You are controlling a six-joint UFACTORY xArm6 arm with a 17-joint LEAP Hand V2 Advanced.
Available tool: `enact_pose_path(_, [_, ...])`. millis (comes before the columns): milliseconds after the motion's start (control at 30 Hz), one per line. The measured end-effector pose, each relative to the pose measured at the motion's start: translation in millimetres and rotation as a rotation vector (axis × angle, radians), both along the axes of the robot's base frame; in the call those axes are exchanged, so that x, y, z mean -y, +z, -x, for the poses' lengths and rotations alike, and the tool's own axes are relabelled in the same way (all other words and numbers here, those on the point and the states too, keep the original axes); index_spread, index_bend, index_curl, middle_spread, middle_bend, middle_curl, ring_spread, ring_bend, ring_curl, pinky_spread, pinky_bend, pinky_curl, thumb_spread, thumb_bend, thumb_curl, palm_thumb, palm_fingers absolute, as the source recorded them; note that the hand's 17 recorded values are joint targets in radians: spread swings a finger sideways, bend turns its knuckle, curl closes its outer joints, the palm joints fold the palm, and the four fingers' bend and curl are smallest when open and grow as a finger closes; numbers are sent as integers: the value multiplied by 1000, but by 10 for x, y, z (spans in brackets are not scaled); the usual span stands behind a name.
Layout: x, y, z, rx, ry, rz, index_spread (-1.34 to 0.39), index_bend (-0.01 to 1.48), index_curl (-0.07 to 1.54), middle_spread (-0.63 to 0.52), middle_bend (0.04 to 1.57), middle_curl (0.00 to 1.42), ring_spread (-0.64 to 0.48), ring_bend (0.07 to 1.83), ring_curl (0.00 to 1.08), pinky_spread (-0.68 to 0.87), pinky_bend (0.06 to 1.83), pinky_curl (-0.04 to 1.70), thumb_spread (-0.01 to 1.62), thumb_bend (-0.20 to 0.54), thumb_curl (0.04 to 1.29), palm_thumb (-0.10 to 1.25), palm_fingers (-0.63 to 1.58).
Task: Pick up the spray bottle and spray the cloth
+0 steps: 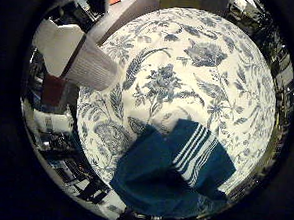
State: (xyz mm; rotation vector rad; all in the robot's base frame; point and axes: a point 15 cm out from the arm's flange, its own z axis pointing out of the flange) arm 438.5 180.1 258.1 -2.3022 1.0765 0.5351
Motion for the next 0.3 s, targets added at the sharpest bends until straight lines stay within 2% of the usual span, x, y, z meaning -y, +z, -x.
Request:
enact_pose_path(133, [77, 2, -30, 1, -16, 1, -301, 252, 451, -33, 487, 425, 55, 549, 392, 363, 498, 612, 944, -23, 622, 888, 126])
enact_pose_path(300, [240, 68, -74, 12, -48, -2, -288, 191, 422, -10, 405, 398, 95, 476, 355, 409, 440, 530, 947, -22, 612, 884, 175])
